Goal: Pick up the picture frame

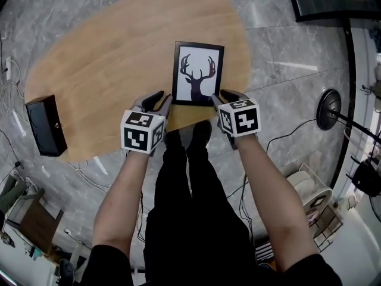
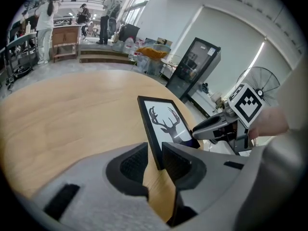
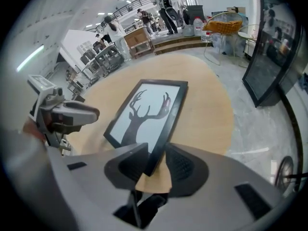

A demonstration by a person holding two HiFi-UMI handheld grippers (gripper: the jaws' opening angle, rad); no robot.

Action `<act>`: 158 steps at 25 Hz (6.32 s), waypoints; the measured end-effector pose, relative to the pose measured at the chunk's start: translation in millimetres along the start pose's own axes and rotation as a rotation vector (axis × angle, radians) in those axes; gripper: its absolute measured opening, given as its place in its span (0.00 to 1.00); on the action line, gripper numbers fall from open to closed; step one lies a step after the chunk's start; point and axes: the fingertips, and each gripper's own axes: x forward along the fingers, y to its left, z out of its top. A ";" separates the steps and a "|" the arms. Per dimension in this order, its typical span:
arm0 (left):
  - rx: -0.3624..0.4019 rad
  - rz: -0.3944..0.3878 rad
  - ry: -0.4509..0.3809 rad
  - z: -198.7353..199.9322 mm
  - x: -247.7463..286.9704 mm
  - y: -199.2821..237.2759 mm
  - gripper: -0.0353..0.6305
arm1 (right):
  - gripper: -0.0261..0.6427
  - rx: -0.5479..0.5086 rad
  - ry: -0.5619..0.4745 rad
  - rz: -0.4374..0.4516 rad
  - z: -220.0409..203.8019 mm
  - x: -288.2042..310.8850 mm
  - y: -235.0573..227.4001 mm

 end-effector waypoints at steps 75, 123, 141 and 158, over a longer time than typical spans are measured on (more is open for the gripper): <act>0.064 -0.365 -0.401 197.3 -288.5 -142.0 0.19 | 0.14 -0.009 -0.471 0.175 170.4 -304.7 154.9; 0.243 -0.134 -0.893 285.6 -472.8 -328.9 0.11 | 0.05 -0.273 -1.009 0.209 125.1 -619.0 49.3; 0.256 0.080 -0.902 273.0 -499.9 -329.3 0.11 | 0.05 -0.341 -1.142 0.219 134.1 -671.4 42.6; 0.272 0.069 -0.981 283.5 -538.3 -293.2 0.10 | 0.04 -0.383 -1.156 0.198 151.9 -663.6 107.3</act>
